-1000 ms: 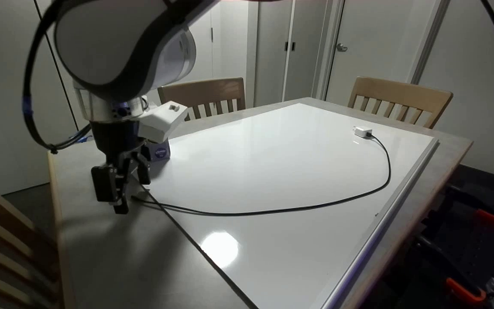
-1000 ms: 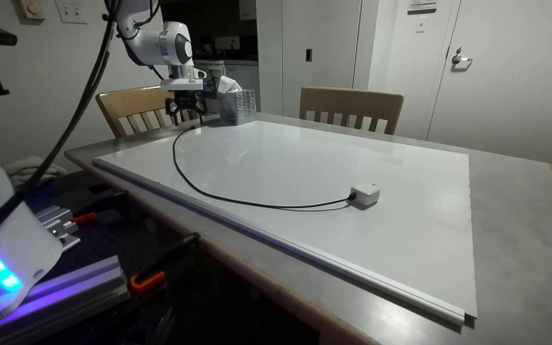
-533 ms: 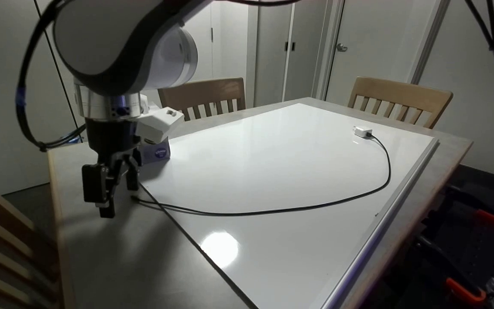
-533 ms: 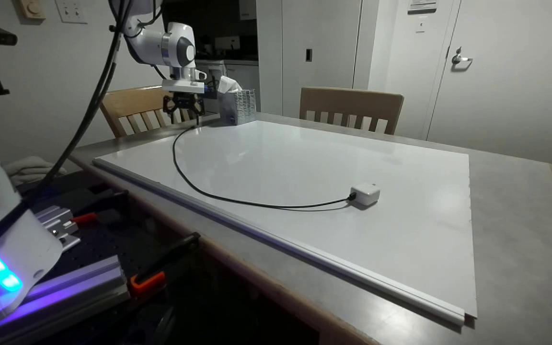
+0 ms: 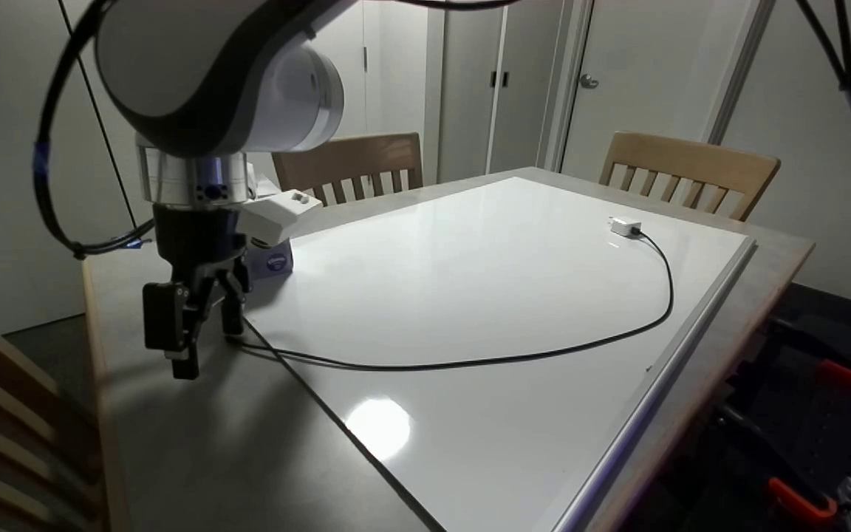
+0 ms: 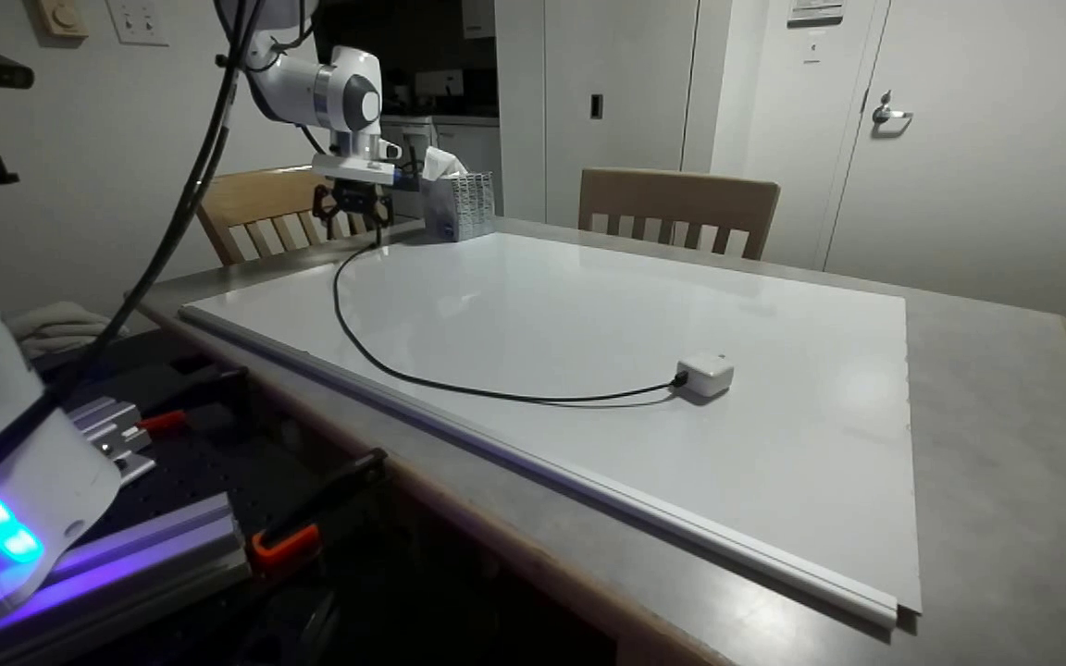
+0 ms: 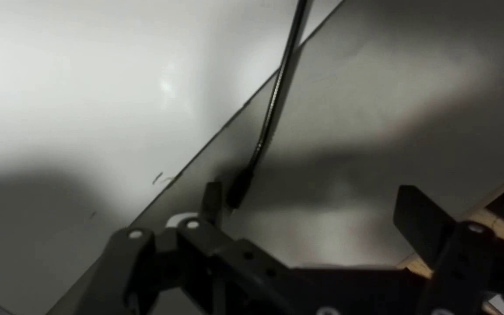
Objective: Wind the charging cable
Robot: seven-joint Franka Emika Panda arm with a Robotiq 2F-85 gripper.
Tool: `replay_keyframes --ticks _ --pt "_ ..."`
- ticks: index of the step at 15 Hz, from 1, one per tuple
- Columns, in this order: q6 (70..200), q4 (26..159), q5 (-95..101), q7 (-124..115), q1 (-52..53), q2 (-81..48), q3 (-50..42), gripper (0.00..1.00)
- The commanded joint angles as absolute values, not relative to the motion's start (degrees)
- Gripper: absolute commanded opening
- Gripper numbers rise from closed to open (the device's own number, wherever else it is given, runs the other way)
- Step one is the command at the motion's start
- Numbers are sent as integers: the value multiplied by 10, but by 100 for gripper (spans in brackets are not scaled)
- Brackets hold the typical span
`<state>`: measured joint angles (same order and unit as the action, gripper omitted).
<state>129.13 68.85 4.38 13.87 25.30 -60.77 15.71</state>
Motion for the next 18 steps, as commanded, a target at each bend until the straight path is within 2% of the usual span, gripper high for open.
replay_keyframes --ticks 1,9,10,14,15,18 --pt "1252 663 30 142 247 -623 165 100" --pt "1203 651 23 128 251 -626 161 99" --pt "1199 650 23 126 252 -626 160 83" --pt "1183 639 23 124 253 -629 159 65" --pt "1181 637 23 123 254 -629 159 48" --pt "1174 634 23 119 255 -630 158 26"
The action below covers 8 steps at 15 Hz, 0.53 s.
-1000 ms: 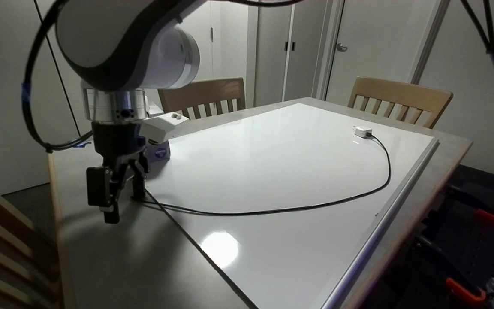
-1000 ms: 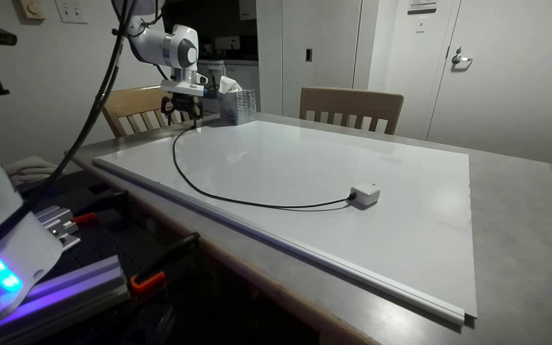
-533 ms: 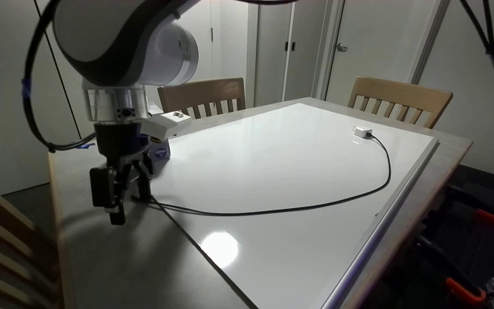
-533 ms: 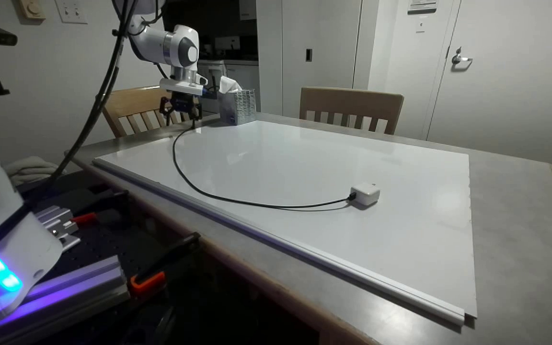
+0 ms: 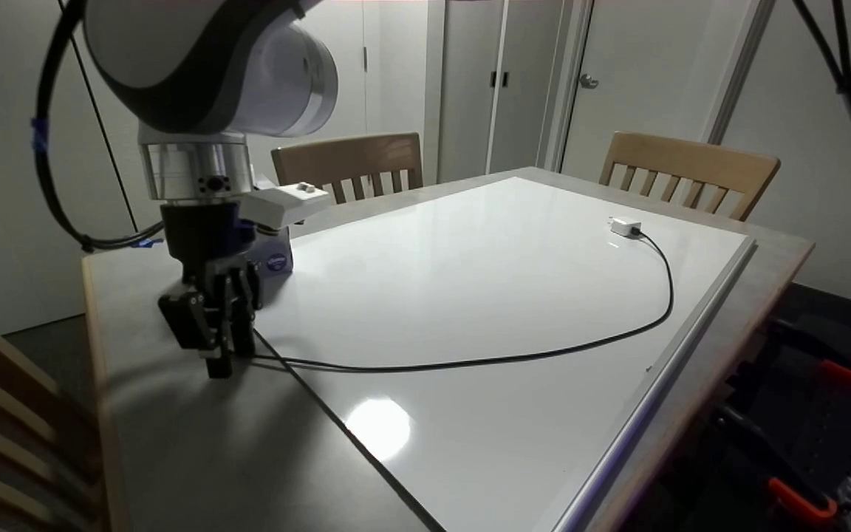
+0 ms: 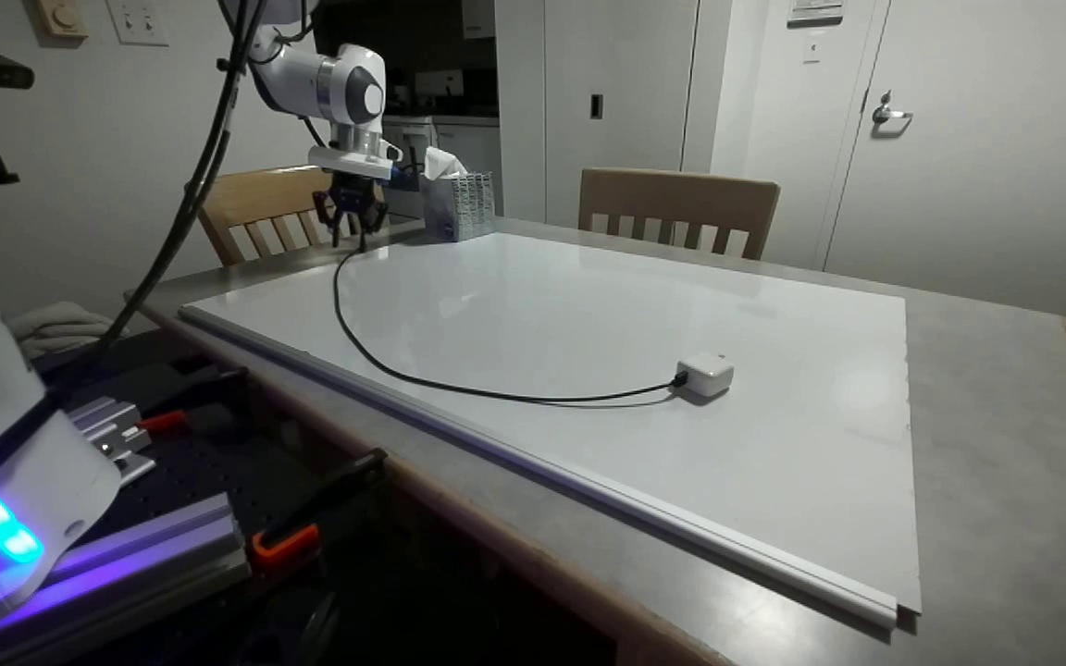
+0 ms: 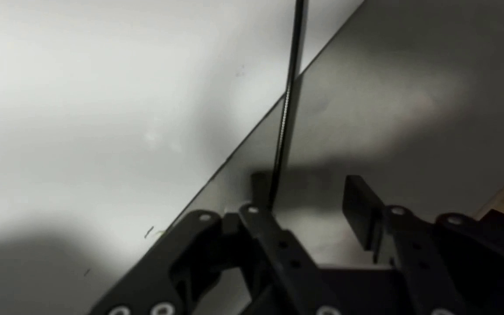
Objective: Wind the charging cable
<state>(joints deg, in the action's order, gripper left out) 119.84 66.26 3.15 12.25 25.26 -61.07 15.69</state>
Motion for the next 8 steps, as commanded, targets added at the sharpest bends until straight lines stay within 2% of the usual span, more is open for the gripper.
replay_keyframes --ticks 1,4,8 --pt "1172 634 23 117 255 -629 158 19" --pt "1160 631 24 109 258 -629 156 0" --pt "1138 620 22 95 260 -632 154 1"
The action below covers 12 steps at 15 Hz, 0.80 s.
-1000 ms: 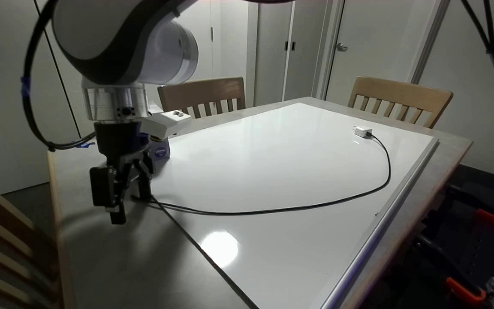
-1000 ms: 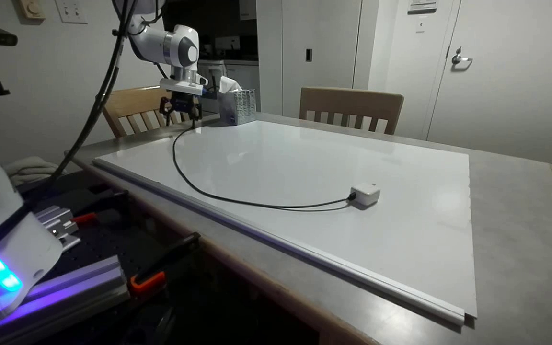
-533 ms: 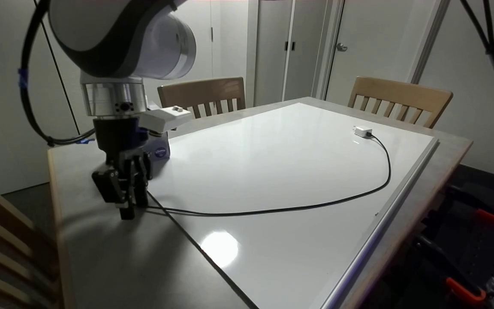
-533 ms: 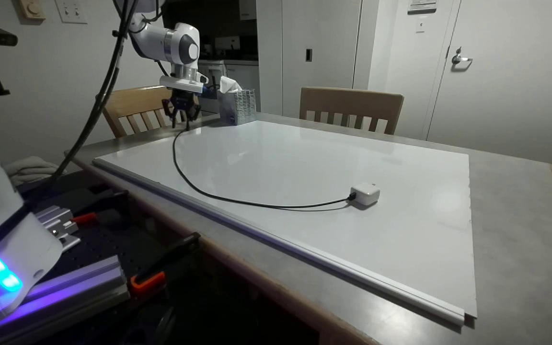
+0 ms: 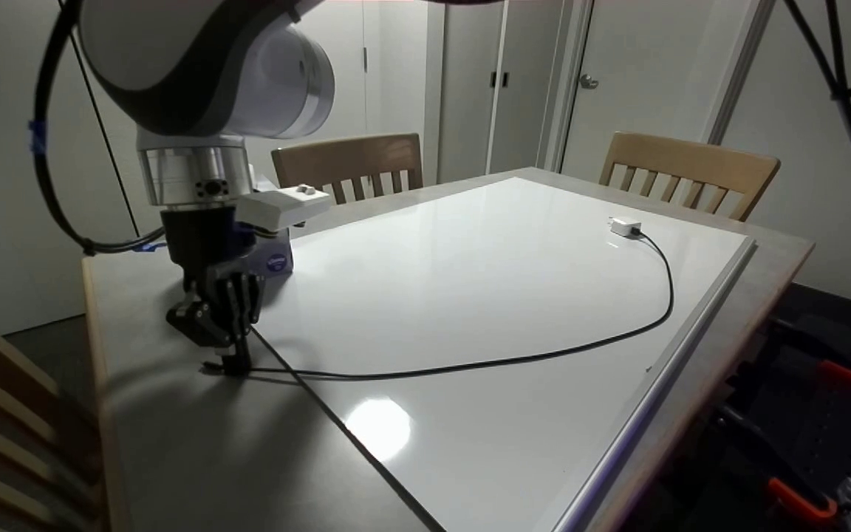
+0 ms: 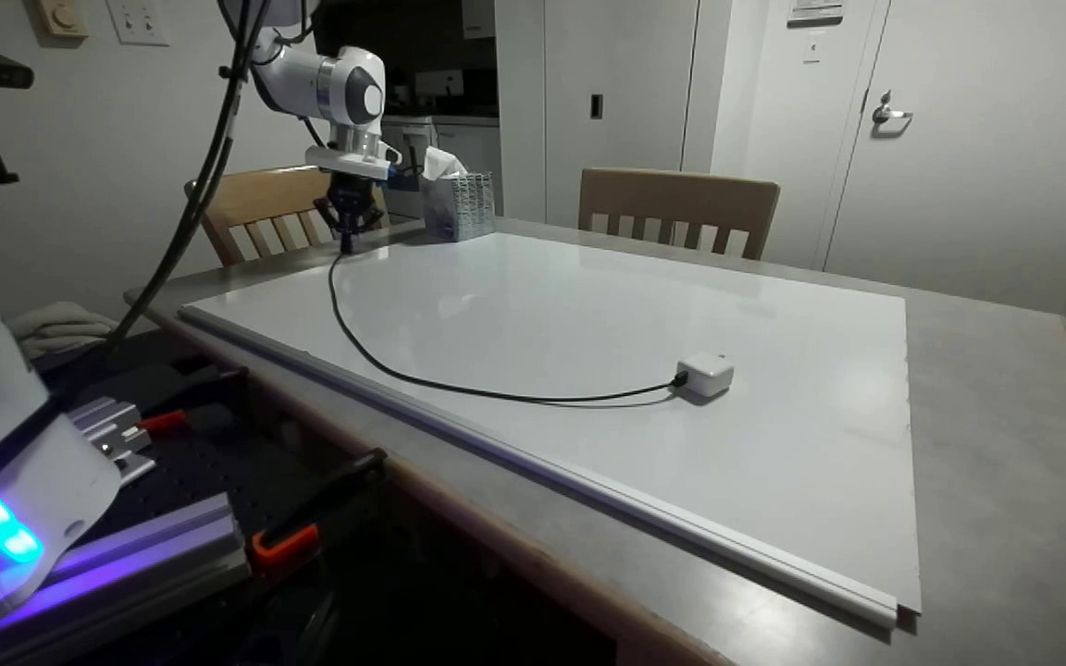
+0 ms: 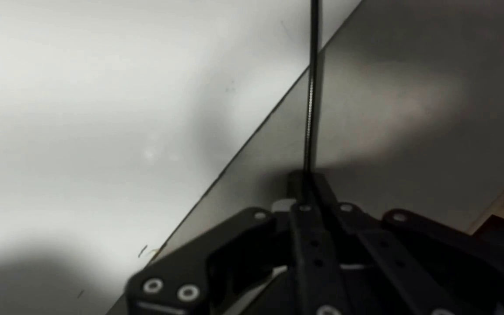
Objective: Wind the charging cable
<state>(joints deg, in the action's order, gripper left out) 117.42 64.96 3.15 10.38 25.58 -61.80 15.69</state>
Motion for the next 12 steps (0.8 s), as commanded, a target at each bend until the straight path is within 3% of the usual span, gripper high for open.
replay_keyframes --ticks 1,12 --pt "1129 615 23 92 262 -634 154 1" --pt "1031 610 26 -21 266 -608 145 1"
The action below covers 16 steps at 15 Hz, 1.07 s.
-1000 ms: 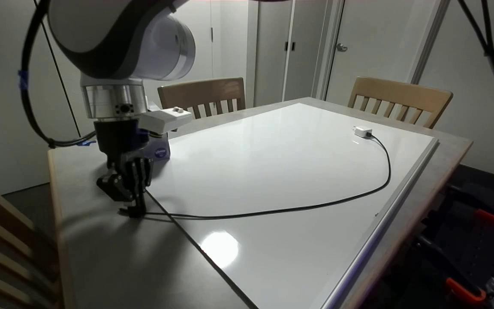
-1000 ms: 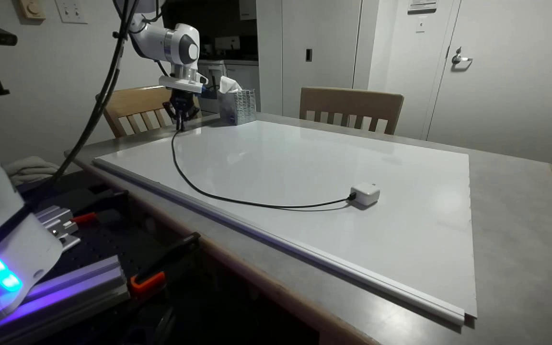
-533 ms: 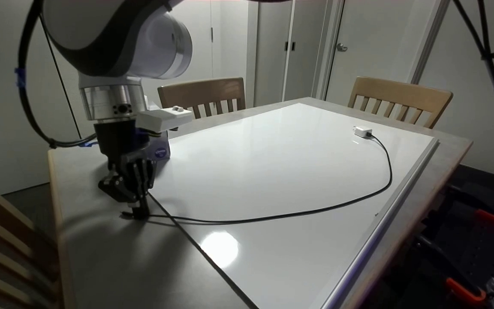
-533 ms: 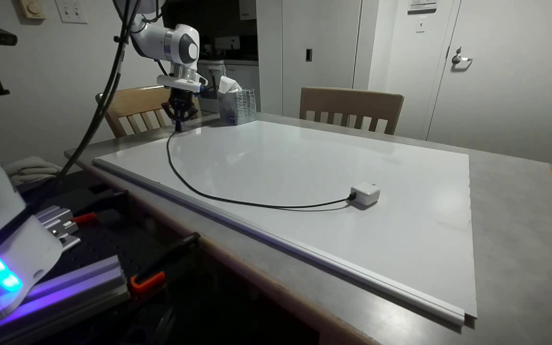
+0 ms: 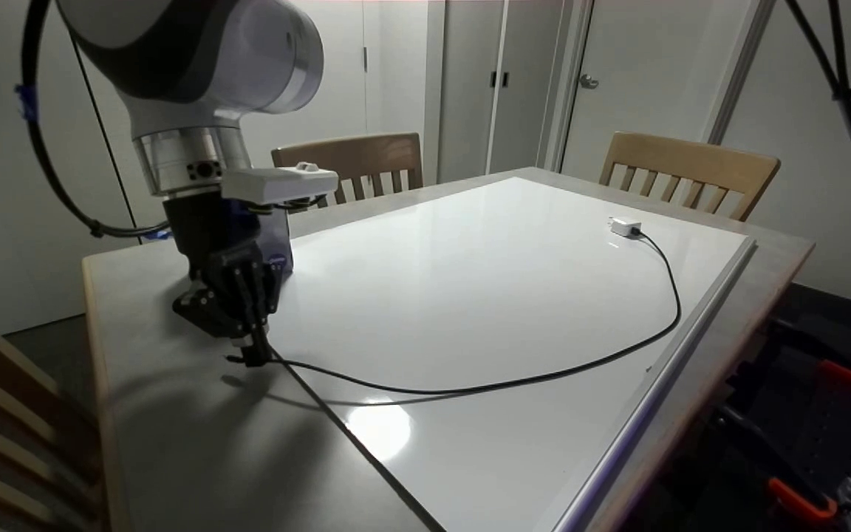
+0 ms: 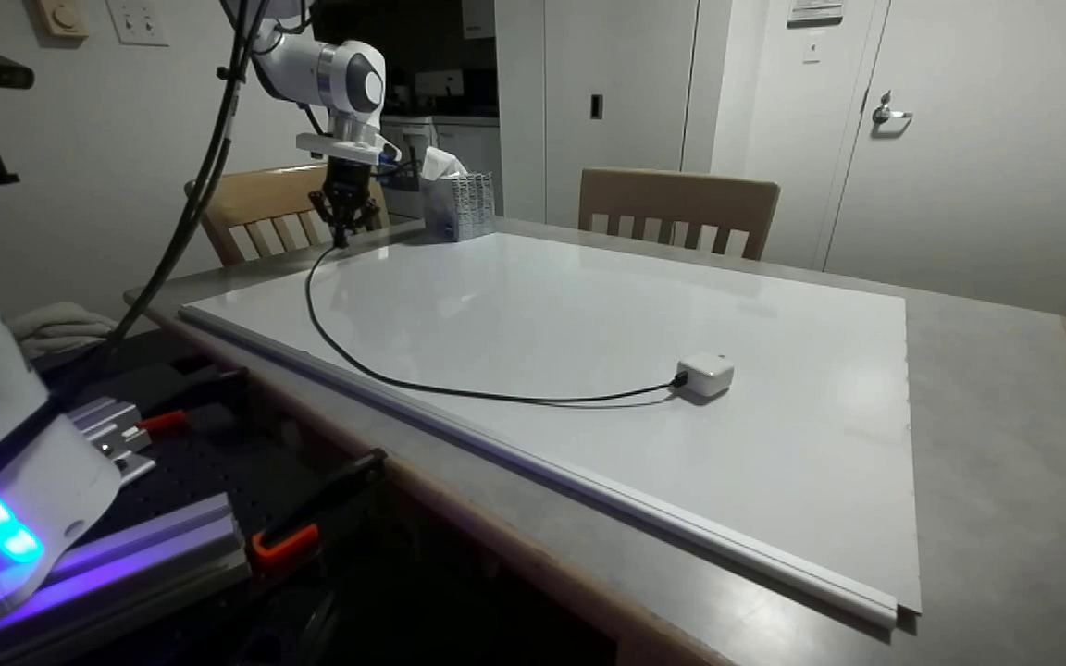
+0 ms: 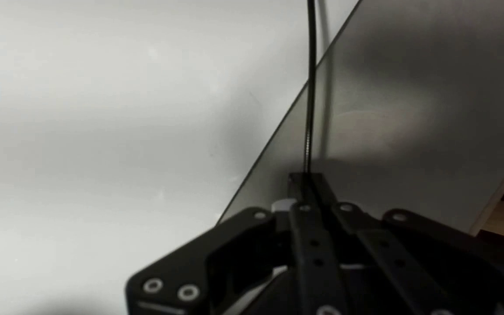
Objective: Wind the charging cable
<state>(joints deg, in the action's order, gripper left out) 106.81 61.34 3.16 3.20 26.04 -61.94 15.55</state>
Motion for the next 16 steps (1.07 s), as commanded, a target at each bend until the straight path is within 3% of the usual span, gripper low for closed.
replay_keyframes --ticks 1,5,16 --pt "1027 612 25 -48 267 -605 142 1" --pt "1066 652 15 -190 264 -585 141 1" --pt "1054 623 30 -189 263 -605 150 4"
